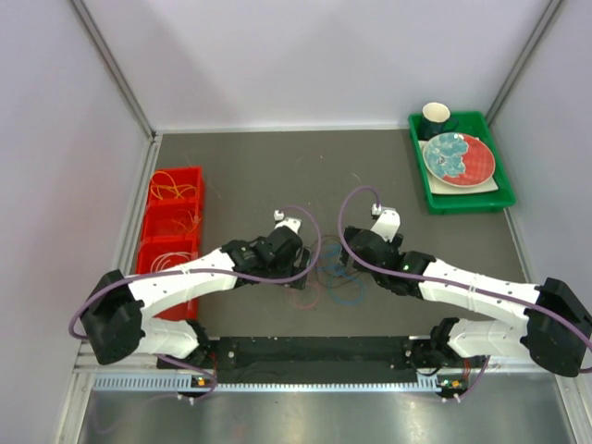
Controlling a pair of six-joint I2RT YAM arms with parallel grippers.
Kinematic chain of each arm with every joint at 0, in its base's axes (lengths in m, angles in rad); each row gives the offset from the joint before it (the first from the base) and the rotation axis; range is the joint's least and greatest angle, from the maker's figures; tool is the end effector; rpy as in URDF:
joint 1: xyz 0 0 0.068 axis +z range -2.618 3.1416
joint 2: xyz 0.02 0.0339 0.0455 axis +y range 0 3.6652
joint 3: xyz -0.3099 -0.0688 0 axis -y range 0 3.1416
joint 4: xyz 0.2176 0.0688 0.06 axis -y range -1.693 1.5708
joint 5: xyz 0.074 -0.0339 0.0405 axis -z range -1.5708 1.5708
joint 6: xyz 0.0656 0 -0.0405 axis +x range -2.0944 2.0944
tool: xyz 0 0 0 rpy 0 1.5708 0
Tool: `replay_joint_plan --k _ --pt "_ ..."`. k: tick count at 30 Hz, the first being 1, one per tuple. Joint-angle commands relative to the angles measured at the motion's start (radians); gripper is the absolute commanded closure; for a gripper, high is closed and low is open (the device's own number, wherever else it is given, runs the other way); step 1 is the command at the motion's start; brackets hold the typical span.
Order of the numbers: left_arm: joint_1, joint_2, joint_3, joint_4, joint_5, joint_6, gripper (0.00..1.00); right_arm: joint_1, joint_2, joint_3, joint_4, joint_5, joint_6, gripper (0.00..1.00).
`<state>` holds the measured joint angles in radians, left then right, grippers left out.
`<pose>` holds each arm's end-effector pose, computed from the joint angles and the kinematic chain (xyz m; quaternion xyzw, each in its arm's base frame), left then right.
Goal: Untangle the cables
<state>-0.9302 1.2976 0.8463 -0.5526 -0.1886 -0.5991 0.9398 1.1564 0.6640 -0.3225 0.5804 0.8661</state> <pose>0.1489 -0.1792 0.2542 0.1315 0.9471 -0.1275 0.2635 0.1492 0.1433 0.2534 0.0727 0.8938 0.1129 0.4278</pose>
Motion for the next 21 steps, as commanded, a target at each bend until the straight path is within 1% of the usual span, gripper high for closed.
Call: replay_joint_plan --k 1,5,10,13,17,21 --pt "-0.027 -0.004 -0.039 0.019 -0.06 -0.007 0.04 -0.003 -0.011 0.039 0.016 0.024 0.007 0.01" --pt "-0.027 0.015 -0.055 0.03 -0.066 0.009 0.04 -0.003 -0.011 0.04 0.016 0.022 0.004 0.01" --pt "-0.029 0.063 -0.03 0.017 -0.12 -0.063 0.06 -0.003 -0.012 0.039 0.017 0.021 0.001 0.01" --pt "-0.029 0.089 -0.01 0.029 -0.144 -0.071 0.07 -0.003 -0.014 0.039 0.017 0.019 0.001 0.01" --pt "-0.029 0.172 0.058 0.02 -0.152 -0.016 0.11 -0.003 -0.017 0.039 0.017 0.019 -0.001 0.01" --pt "-0.029 0.218 0.122 -0.015 -0.157 0.076 0.11 -0.003 -0.015 0.036 0.02 0.019 0.001 0.01"
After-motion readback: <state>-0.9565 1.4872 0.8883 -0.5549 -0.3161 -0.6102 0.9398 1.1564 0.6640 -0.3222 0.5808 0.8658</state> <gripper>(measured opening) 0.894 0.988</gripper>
